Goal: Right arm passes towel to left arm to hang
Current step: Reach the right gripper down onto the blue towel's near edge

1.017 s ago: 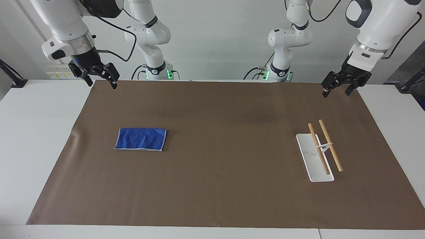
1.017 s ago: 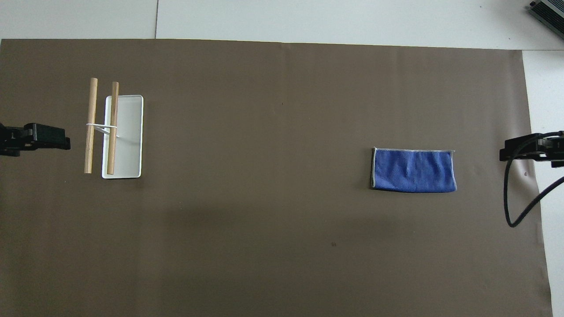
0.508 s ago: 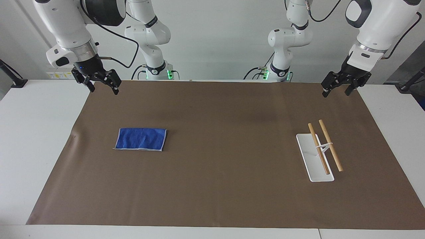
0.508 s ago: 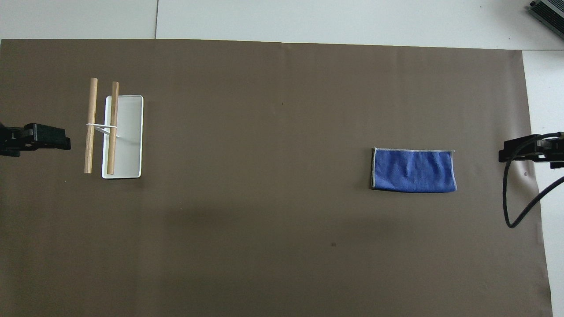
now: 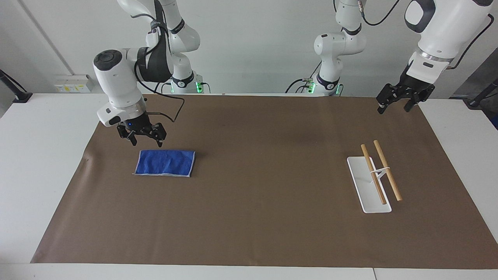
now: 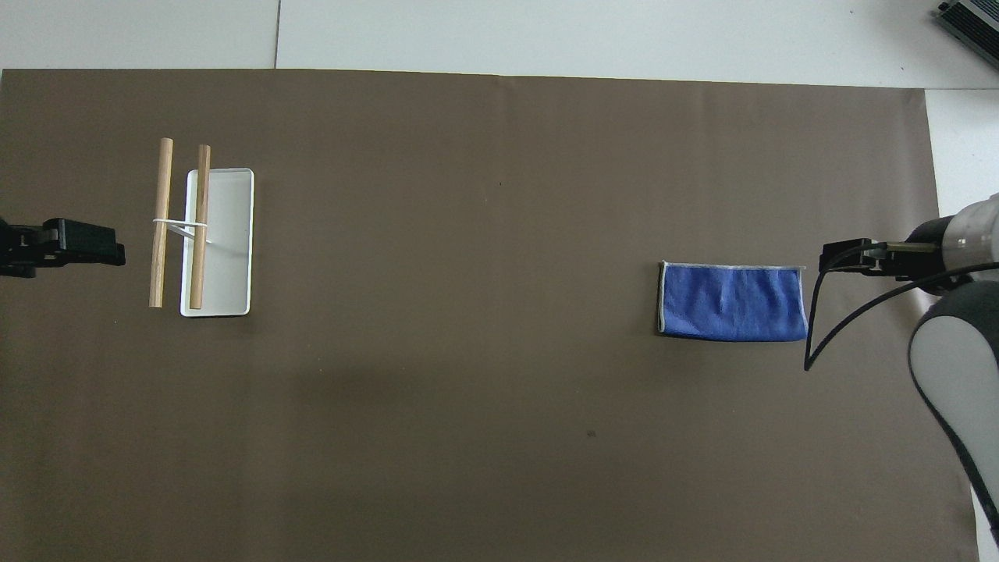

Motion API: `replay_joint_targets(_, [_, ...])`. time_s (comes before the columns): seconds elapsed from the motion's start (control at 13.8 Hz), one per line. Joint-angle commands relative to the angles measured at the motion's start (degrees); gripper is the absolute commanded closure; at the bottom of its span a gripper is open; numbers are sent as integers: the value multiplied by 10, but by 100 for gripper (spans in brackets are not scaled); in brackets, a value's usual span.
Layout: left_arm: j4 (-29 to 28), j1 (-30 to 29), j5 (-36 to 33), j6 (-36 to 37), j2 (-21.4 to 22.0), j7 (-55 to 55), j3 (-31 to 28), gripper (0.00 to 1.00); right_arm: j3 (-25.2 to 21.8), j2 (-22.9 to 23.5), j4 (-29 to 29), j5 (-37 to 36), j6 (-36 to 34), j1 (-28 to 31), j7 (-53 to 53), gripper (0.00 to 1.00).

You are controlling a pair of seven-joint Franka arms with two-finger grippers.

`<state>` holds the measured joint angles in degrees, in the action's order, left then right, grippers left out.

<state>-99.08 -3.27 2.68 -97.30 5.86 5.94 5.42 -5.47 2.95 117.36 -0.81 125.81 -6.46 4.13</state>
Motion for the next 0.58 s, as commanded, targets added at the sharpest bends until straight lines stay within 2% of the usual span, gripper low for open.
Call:
replay_joint_targets(0.0, [-16,3,2,-3,14,7,-1,0,1,33,29,-4,71,-1,-4,0])
replay_joint_targets(0.29, [-16,4,2,-3,15,7,-1,0,1,45,116,0,184,7,-51,0])
replay_joint_targets(0.51, [-16,4,2,-3,16,7,-1,0,1,46,129,17,187,19,-79,0])
